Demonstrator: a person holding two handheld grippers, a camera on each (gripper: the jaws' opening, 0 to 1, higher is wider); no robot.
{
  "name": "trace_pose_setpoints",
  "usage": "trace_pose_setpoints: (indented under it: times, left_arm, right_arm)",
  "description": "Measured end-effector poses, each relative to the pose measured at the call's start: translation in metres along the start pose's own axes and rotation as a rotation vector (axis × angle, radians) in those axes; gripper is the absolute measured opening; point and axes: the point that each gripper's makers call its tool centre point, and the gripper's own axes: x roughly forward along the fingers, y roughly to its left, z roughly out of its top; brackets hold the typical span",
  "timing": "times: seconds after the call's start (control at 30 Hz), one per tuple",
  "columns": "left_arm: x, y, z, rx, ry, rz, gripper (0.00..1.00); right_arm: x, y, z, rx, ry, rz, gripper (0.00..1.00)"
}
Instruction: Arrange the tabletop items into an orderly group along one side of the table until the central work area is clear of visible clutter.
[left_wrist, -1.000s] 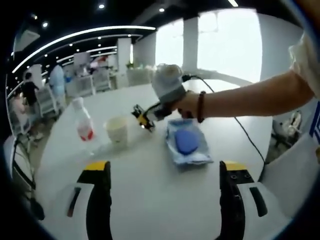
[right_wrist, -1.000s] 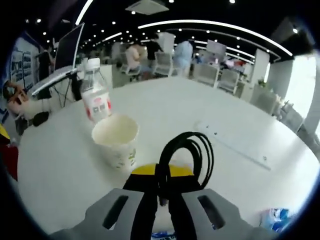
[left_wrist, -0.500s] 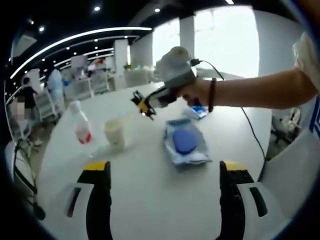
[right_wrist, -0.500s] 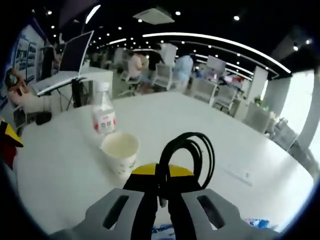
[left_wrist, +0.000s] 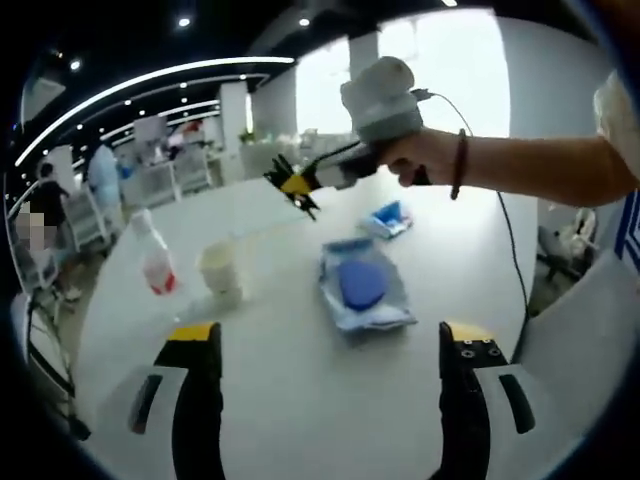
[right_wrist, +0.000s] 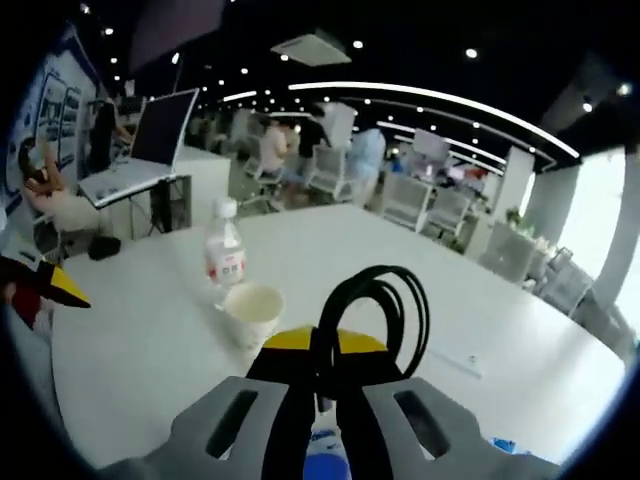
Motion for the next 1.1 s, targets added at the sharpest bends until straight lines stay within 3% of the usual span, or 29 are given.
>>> trace_pose_setpoints:
  times: [0.5,0.97,1.1]
  left_arm:
    - [-0.001,-0.003,-0.001,0.026,0.008,-0.005,0.87]
    - [0.000,-0.004,-0.004,0.041,0.018,-0.009,0.87]
    - [-0.001,-0.006,-0.004,0.002,0.009,-0.031,0.87]
  right_arm:
    - [-0.060,0.008,0.004,-0.030,-0.022,0.005,0.05]
    - [-0.107,-0.005,-0.026,-0.048,0.031,-0.041,0.05]
    - [-0.116,-0.007,-0.040,-0.052,0.059,-0.050,0.05]
